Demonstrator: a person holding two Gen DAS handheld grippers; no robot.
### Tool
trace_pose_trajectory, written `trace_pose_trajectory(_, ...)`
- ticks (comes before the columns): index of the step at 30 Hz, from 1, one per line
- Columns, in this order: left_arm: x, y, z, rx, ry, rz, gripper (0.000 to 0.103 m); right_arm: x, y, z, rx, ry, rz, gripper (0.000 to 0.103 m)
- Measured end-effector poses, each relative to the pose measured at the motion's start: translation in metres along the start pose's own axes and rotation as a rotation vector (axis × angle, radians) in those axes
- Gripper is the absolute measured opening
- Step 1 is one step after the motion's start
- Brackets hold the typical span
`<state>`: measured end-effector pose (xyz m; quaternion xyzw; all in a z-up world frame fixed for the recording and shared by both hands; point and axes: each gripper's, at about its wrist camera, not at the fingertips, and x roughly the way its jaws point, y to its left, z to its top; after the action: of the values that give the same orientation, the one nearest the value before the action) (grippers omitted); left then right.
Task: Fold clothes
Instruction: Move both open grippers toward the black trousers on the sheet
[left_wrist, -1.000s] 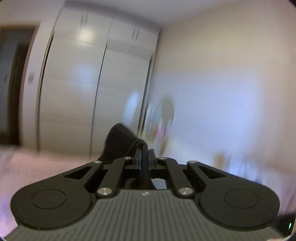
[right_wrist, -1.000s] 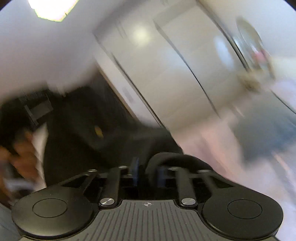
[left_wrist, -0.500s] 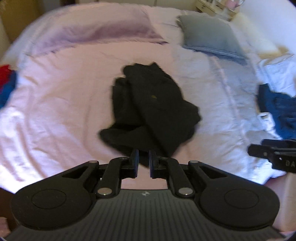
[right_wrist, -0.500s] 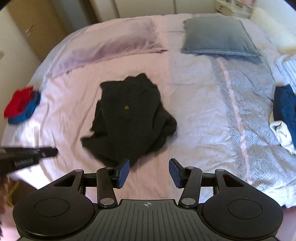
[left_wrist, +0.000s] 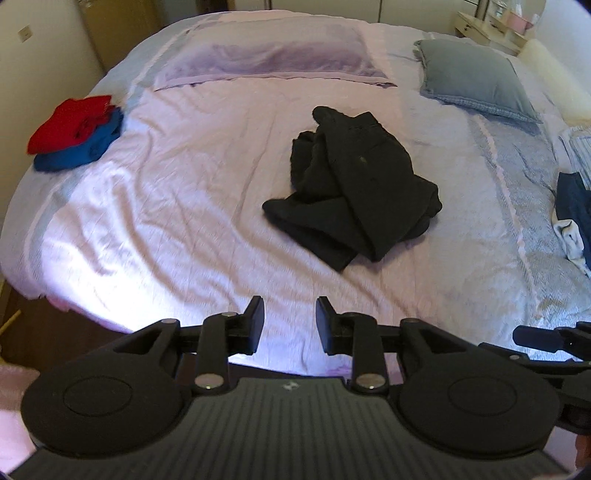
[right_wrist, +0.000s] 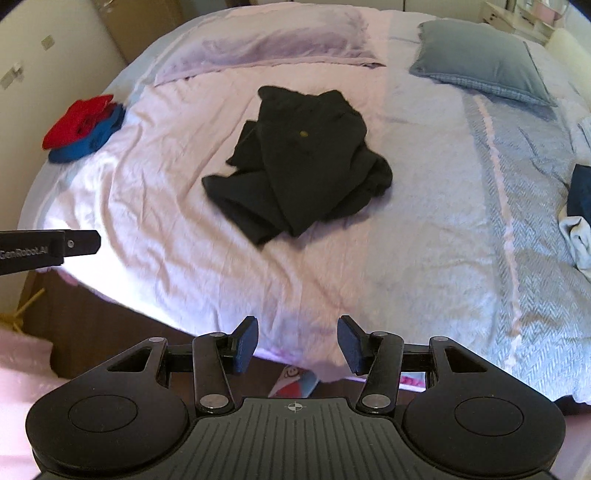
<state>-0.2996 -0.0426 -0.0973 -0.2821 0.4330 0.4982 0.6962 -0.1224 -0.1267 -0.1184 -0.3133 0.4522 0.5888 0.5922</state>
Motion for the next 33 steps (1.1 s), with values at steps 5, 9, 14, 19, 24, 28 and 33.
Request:
trace_pose_trajectory(5, -0.016, -0.001, -0.015, -0.01, -0.021, 0.018, 0.027, -0.014, 0.001, -0.014, -0.015, -0.02, -0.007, 0.051)
trace_pose_trajectory(9, -0.026, -0.007, -0.02, -0.007, -0.044, 0.015, 0.029, -0.022, -0.003, -0.017, -0.013, -0.036, -0.019, 0.051)
trace_pose_trajectory(14, -0.031, -0.014, -0.02, 0.003, -0.061, 0.005, 0.029, -0.032, -0.007, -0.014, -0.011, -0.057, -0.031, 0.051)
trace_pose_trajectory(19, -0.032, -0.016, -0.018, -0.006, -0.074, 0.008, 0.029, -0.038, -0.012, -0.008, -0.013, -0.085, -0.042, 0.051)
trace_pose_trajectory(24, -0.029, -0.018, -0.019, -0.019, -0.066, 0.012, 0.031, -0.038, -0.016, -0.006, -0.015, -0.084, -0.042, 0.051)
trace_pose_trajectory(28, -0.024, -0.021, -0.021, -0.02, -0.049, 0.018, 0.031, -0.036, -0.02, -0.007, -0.015, -0.071, -0.035, 0.051)
trace_pose_trajectory(33, -0.021, -0.024, -0.023, -0.029, -0.04, 0.028, 0.031, -0.031, -0.026, -0.007, -0.006, -0.057, -0.028, 0.051)
